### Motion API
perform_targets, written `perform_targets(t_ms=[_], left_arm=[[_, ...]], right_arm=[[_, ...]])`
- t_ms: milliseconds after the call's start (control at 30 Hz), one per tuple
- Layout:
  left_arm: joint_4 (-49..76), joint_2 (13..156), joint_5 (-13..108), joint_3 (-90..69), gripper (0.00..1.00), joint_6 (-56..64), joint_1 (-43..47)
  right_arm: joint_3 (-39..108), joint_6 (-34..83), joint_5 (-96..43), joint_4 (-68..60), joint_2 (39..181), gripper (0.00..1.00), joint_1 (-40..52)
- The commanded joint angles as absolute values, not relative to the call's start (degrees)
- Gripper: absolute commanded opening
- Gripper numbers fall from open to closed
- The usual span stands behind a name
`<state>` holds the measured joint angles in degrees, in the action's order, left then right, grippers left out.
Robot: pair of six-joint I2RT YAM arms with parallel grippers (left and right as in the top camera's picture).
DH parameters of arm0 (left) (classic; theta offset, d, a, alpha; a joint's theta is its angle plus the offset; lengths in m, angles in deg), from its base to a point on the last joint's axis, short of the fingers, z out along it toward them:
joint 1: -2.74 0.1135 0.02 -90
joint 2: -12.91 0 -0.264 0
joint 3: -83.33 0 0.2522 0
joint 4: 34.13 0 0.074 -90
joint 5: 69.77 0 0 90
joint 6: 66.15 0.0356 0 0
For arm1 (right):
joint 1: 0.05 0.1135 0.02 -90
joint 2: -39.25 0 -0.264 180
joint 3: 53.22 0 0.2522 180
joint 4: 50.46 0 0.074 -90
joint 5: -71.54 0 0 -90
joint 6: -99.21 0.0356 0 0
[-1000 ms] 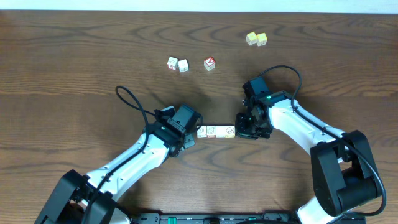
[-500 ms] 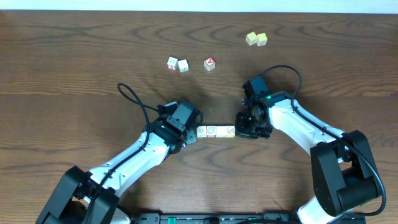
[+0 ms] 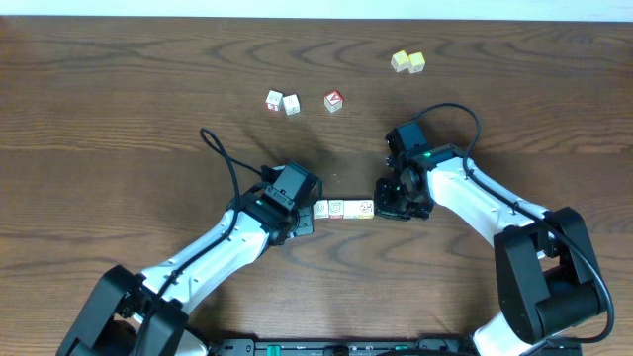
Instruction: Lift 5 blocks
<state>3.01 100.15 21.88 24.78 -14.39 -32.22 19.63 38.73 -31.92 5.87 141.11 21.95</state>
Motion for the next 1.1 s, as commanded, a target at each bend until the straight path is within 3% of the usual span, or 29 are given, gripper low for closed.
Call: perform_targets(t_ms=[0,300,733,1067], left_arm=[[3.54,95.78,22.77,25.04,0.07,-11.53,-31.78],[5.00,85.86,22.16,25.06,0.07,-12.38,-23.98],[-10.37,100.24,28.80,25.10,0.07,-12.42,-20.85],[-10.39,103.47,31.47,25.10,0.07,-12.38,-20.85]], right_arm=[[19.45,38.27,-31.35,5.80,141.16,0.01,22.12],[19.45,38.31,-31.35,5.80,141.16,0.01,22.12],[19.45,38.38,-31.41,6.22,141.16,0.01,22.12],[19.45,38.36,-31.39,6.42,141.16,0.01,22.12]])
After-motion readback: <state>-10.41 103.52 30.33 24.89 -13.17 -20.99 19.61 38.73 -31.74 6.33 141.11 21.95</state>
